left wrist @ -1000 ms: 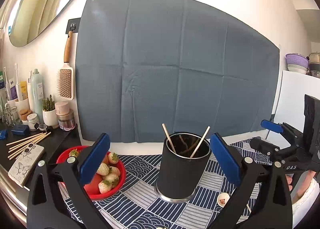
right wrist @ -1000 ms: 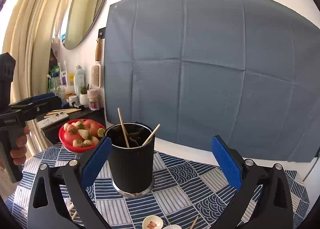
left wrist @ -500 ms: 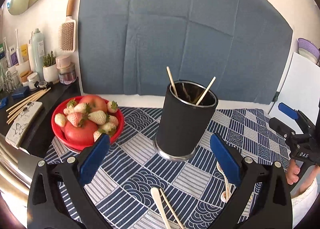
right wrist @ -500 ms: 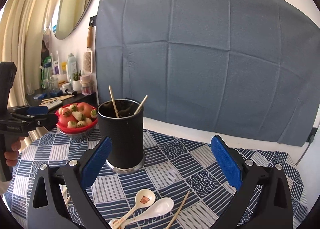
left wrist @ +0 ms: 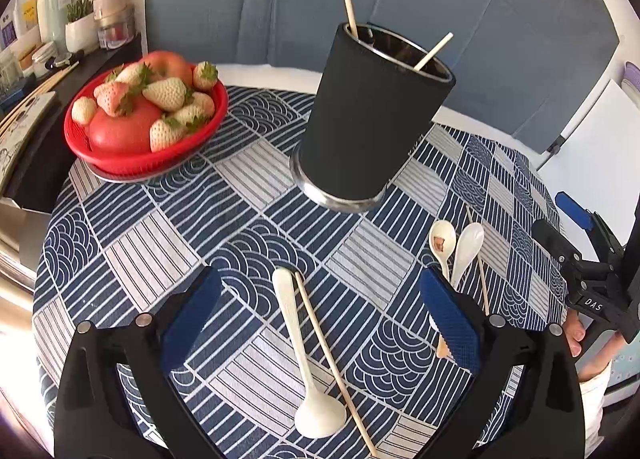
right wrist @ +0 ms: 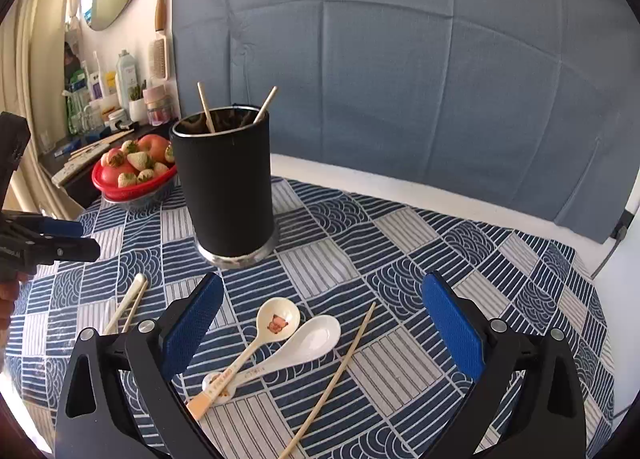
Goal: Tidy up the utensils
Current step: 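Move both tools back down toward the remaining chopsticks on the table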
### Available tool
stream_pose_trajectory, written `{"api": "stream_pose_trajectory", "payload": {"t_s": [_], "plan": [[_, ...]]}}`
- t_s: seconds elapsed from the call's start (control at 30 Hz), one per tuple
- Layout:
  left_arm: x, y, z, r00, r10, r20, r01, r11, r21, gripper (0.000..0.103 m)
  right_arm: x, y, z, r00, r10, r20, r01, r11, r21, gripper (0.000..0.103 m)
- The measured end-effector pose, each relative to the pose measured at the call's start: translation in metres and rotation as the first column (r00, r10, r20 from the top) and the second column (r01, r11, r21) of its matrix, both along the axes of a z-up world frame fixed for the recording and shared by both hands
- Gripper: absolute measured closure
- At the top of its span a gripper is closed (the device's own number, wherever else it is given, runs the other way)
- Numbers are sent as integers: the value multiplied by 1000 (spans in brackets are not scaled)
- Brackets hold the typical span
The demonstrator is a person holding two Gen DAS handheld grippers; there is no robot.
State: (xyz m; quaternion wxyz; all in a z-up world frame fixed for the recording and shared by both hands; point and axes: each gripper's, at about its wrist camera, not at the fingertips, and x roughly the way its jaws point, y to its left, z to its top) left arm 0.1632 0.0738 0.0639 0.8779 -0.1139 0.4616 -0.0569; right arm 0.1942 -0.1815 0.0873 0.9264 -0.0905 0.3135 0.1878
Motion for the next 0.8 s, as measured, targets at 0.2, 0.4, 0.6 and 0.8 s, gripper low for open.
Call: {"api": "stream_pose_trajectory", "payload": {"t_s": [0.2,0.4,0.6,0.8], "plan": [[1,-14,-15,991,-30,-128,32,999,15,6,6,-2,-23,990,6,-140,-9,1000,-25,8],[1,-24,-26,976,-63,-207,60,998,-21,8,10,-8,-44,979,-19,-204,2,997,-80,8],[5,-31,-31,961,-69,-267,63,998,-28,10,11,-9,-57,972,-10,-235,-18,993,-117,9],[11,-44,-35,941,-91,-325,65,994,-92,12,10,-7,-66,970,4,-242,-40,989,-143,9]]}}
